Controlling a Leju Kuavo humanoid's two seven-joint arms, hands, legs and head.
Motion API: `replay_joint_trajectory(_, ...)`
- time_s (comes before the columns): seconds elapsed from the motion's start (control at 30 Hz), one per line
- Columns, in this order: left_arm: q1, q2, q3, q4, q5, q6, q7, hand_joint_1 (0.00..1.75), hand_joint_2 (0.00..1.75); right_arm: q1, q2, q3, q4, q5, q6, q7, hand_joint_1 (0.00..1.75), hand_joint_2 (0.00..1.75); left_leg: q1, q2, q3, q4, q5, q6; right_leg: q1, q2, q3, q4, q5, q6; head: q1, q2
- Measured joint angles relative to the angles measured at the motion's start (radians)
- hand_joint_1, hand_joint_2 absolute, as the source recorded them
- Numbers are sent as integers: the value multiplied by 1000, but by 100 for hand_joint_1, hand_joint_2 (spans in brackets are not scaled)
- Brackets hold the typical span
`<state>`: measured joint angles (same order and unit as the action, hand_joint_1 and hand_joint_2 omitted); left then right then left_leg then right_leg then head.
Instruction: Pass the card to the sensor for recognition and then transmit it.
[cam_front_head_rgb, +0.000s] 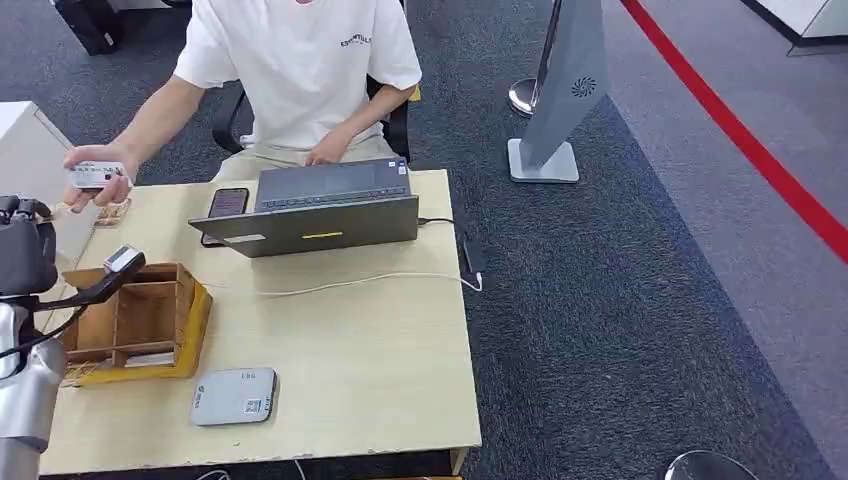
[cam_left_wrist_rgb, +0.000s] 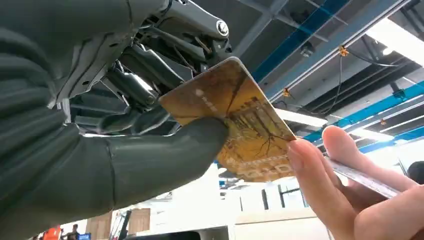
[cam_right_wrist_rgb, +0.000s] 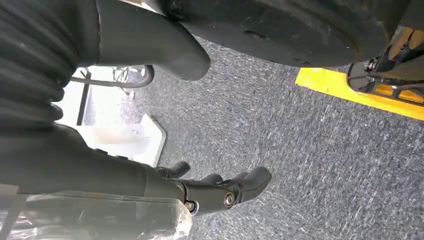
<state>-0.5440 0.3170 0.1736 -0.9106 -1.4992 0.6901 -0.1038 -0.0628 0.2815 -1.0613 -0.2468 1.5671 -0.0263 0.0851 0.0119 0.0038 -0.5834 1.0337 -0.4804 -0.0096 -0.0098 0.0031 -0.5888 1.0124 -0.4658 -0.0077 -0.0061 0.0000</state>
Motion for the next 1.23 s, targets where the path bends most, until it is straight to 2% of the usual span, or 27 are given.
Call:
replay_joint_trajectory(0.1, 5, -2, 10, 1, 23, 0, -15, 0, 175, 0, 0, 0, 0, 0, -1, -13, 0, 175, 0, 0, 0, 0, 0, 0, 0, 0, 0, 0, 0, 0, 0, 0)
replay_joint_trajectory(0.17, 11, -3, 22, 1, 52, 0, -47, 0, 175, 0, 0, 0, 0, -2, -1, -20, 0, 175, 0, 0, 0, 0, 0, 0, 0, 0, 0, 0, 0, 0, 0, 0)
replay_joint_trajectory(0.2, 17, -7, 25, -1, 80, 0, -83, 0, 175, 0, 0, 0, 0, -7, -3, -20, 0, 175, 0, 0, 0, 0, 0, 0, 0, 0, 0, 0, 0, 0, 0, 0)
replay_joint_trajectory(0.27, 59, -35, 26, -39, 99, 1, -117, 0, 175, 1, 0, 0, 0, -18, -6, -14, 0, 175, -1, 0, 0, 0, 0, 0, -1, 0, 0, 0, 0, 0, 0, 0)
replay_joint_trajectory(0.37, 180, -87, 7, -193, 107, -1, -81, 0, 175, 2, 0, -2, -1, -31, -12, -11, 0, 175, -1, 3, 0, 0, -2, 1, -1, 3, -1, -1, 0, 1, 0, 0)
replay_joint_trajectory(0.5, 310, -121, -50, -385, 99, -3, -52, 0, 175, 13, 2, -5, -8, -41, -15, -10, 0, 175, -1, 2, 0, 0, -3, 2, -1, 3, -1, -2, -1, 2, 0, 0)
replay_joint_trajectory(0.7, 403, -134, -101, -543, 112, -4, -35, 0, 175, 21, 7, -12, -26, -58, -10, -36, 0, 175, -1, 3, 0, 0, -4, 2, -1, 3, 0, -1, -1, 2, 0, 0)
replay_joint_trajectory(0.83, 574, -135, -101, -706, 152, 2, -66, 0, 175, 33, 23, -35, -48, -80, -2, -36, 0, 175, 0, 5, 1, 0, -6, 1, -1, 6, 0, -1, -3, 2, 0, 0)
replay_joint_trajectory(0.9, 682, -142, -89, -802, 189, 2, -110, 0, 175, 44, 33, -48, -66, -88, 4, -34, 0, 175, 0, 4, 0, 0, -7, 2, -1, 5, 0, -1, -5, 4, 0, 0)
replay_joint_trajectory(1.0, 825, -186, 8, -934, 319, 0, -241, 0, 175, 52, 48, -71, -87, -105, 1, -33, 0, 175, 0, 5, 1, -1, -10, 1, -1, 6, 1, -1, -7, 3, -1, 0)
replay_joint_trajectory(1.03, 861, -211, 55, -966, 378, -16, -304, 0, 175, 54, 51, -79, -91, -111, -3, -33, 0, 175, 0, 5, 1, -1, -10, 2, -1, 5, 1, -1, -8, 4, -1, 0)
replay_joint_trajectory(1.1, 896, -291, 199, -1023, 518, -122, -479, 0, 175, 61, 56, -85, -96, -125, -11, -33, 0, 175, 0, 1, 1, -1, -11, 3, -1, 2, 2, -1, -10, 6, 0, 0)
replay_joint_trajectory(1.13, 902, -326, 275, -1041, 564, -174, -540, 0, 175, 62, 57, -87, -97, -130, -14, -34, 0, 175, 0, 0, 1, -1, -11, 3, -1, 1, 2, -1, -10, 6, 0, 0)
replay_joint_trajectory(1.17, 912, -351, 353, -1058, 591, -200, -570, 0, 175, 62, 58, -90, -98, -131, -16, -34, 0, 175, 0, 1, 1, -1, -11, 4, -1, 1, 3, -1, -10, 6, 0, 0)
replay_joint_trajectory(1.23, 916, -396, 460, -1081, 609, -244, -588, 0, 175, 65, 59, -97, -99, -138, -16, -36, 0, 175, -1, 0, 1, -1, -11, 4, -1, 0, 3, -1, -10, 6, -1, 0)
